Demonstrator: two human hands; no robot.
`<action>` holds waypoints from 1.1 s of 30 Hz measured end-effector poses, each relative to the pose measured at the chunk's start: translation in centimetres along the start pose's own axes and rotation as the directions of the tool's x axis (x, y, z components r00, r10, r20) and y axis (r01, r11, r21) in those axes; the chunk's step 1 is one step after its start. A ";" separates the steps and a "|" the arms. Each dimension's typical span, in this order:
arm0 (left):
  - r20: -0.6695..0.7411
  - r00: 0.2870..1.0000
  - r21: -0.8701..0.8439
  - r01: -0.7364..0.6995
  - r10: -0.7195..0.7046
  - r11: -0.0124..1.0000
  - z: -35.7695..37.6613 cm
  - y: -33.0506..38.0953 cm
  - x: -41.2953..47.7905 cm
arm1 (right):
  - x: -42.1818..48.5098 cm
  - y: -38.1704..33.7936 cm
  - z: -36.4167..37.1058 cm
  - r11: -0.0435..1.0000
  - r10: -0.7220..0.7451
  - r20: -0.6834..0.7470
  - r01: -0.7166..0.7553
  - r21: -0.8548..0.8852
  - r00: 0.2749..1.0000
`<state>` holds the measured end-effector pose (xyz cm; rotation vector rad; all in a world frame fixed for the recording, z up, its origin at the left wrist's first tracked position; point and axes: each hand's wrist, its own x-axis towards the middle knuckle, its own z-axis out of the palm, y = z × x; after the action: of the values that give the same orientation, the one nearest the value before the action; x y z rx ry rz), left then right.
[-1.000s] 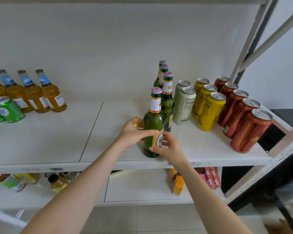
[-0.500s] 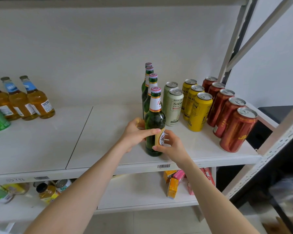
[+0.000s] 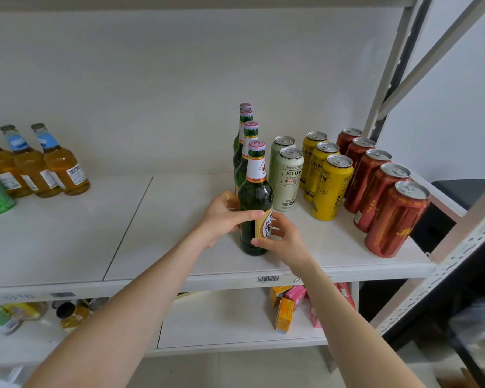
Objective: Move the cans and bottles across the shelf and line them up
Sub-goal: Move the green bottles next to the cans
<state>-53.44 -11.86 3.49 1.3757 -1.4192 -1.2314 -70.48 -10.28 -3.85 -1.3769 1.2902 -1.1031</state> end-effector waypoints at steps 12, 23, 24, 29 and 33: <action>0.002 0.998 0.097 -0.068 0.068 0.993 -0.2 -0.5 0.3 | -0.4 -0.4 0.1 0.994 -0.022 -0.031 0.019 -0.108 0.999; 0.092 0.939 0.668 -0.305 0.332 0.679 -4.1 -1.7 -2.9 | -3.7 -2.1 0.7 0.790 -0.212 -0.171 0.066 -0.609 0.962; 0.091 0.923 0.735 -0.315 0.373 0.600 -4.6 -2.1 -3.4 | -4.1 -2.2 0.8 0.732 -0.229 -0.171 0.053 -0.679 0.958; 0.110 0.855 0.922 -0.279 0.507 0.270 -6.6 -2.9 -7.2 | -7.2 -2.7 1.8 0.461 -0.350 -0.152 0.029 -0.887 0.924; 0.120 0.853 0.968 -0.214 0.508 0.129 -8.3 -3.6 -10.3 | -9.3 -3.3 3.4 0.328 -0.382 -0.114 0.019 -0.945 0.917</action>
<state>-43.57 -2.38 2.61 1.6333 -2.2974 0.4155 -67.05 -0.79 -1.39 -2.3373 2.2539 -0.6960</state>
